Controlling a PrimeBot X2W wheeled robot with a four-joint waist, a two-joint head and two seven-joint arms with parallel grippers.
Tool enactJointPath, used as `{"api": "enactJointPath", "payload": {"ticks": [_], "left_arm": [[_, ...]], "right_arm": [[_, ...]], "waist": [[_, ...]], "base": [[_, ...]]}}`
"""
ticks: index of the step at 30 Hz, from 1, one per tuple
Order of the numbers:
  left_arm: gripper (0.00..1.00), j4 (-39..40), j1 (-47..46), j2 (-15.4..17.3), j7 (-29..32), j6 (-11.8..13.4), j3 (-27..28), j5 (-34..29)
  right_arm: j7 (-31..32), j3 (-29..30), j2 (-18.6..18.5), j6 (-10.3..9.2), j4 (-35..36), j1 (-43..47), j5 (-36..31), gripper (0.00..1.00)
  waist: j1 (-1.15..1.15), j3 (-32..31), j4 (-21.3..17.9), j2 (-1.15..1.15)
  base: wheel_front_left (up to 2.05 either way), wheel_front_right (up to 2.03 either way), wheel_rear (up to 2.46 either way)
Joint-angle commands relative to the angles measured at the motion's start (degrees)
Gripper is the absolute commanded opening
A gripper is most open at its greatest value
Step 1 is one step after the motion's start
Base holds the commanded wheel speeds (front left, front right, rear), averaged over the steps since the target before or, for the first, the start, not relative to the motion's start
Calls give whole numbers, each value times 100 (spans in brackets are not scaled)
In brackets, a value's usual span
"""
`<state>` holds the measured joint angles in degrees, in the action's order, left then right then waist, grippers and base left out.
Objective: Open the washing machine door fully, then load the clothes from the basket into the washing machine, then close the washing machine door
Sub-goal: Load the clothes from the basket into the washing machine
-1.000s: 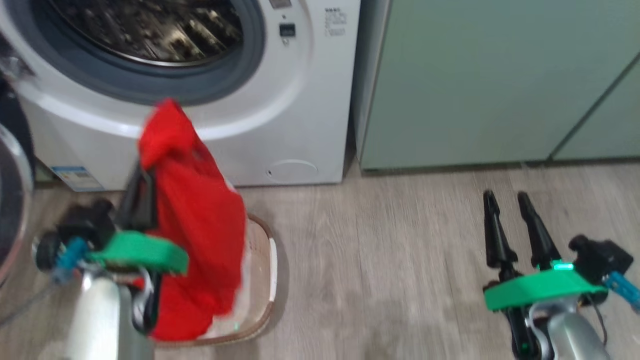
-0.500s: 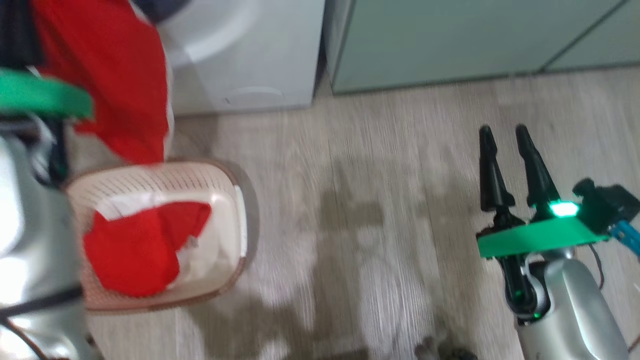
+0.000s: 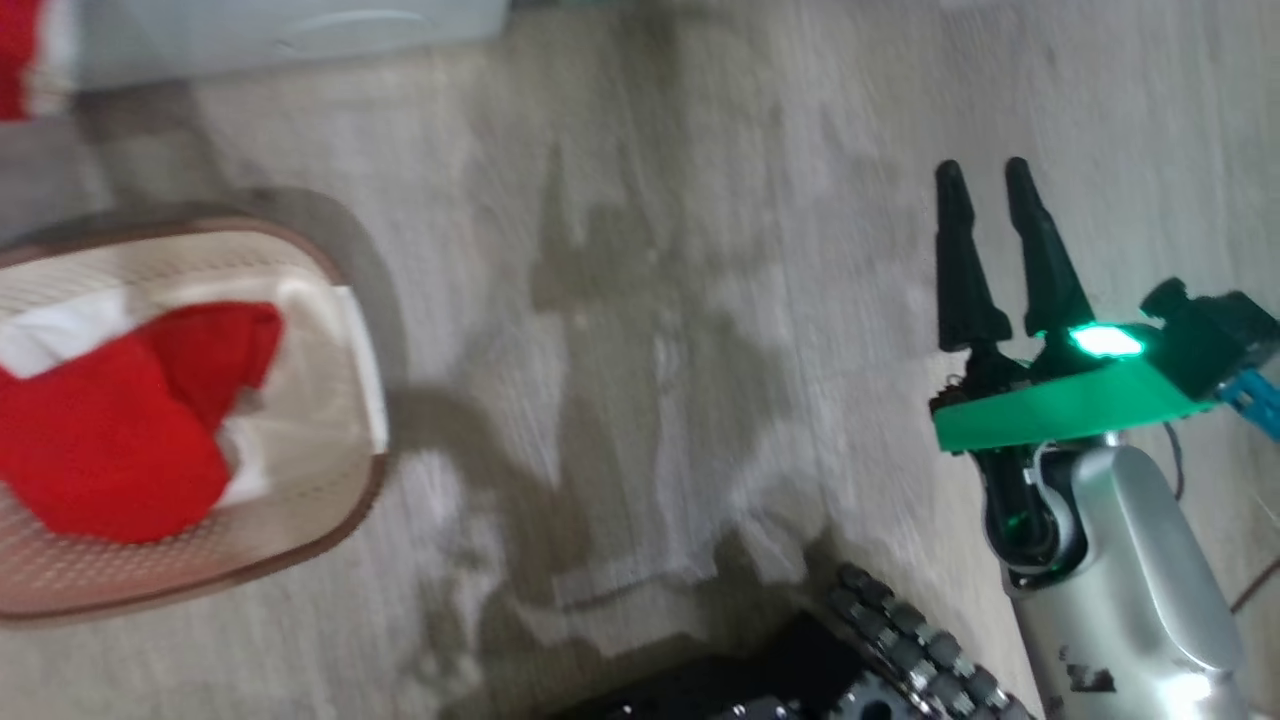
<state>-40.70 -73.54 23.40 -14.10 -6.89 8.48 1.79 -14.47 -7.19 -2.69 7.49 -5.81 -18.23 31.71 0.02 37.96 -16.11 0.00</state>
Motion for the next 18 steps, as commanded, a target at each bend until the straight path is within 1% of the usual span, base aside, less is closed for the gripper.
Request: {"api": "enactJointPath", "payload": {"ticks": [1, 6, 11, 12, 13, 14, 15, 18], "left_arm": [[0, -6, -431, 476, 77, -22, -46, -79], [0, -576, -1379, 839, 259, -39, -342, -223], [0, -1011, -2103, 1043, 323, -46, -688, -445], [0, -1011, -2103, 1043, 323, -46, -688, -445], [0, -1120, -2399, 1087, 243, 11, -751, -503], [0, -1157, -2531, 1093, 181, 76, -760, -518], [0, -1157, -2531, 1093, 181, 76, -760, -518], [0, -1183, -2799, 1078, -2, 313, -732, -501]], "right_arm": [[-52, -190, -19, 0, 188, -10, 92, 100], [-52, -371, -19, 0, 174, -108, 319, 100], [-52, -553, -19, 0, 145, -153, 459, 100], [-52, -553, -19, 0, 145, -153, 459, 100], [-52, -609, -19, 0, 140, -173, 496, 100], [-52, -632, -19, 0, 136, -183, 512, 100], [-52, -632, -19, 0, 136, -183, 512, 100], [-52, -690, -19, 0, 125, -204, 561, 100]], "waist": [[-2, 397, -373, 0], [-2, 636, -601, 0], [-2, 742, -769, 0], [-2, 742, -769, 0], [-2, 767, -820, 0], [-2, 774, -841, 0], [-2, 774, -841, 0], [-2, 771, -894, 0]], "base": [[0, 0, 0], [0, 0, 0], [0, 0, 0], [0, 0, 0], [0, 0, 0], [0, 0, 0], [0, 0, 0], [0, 0, 0]]}}
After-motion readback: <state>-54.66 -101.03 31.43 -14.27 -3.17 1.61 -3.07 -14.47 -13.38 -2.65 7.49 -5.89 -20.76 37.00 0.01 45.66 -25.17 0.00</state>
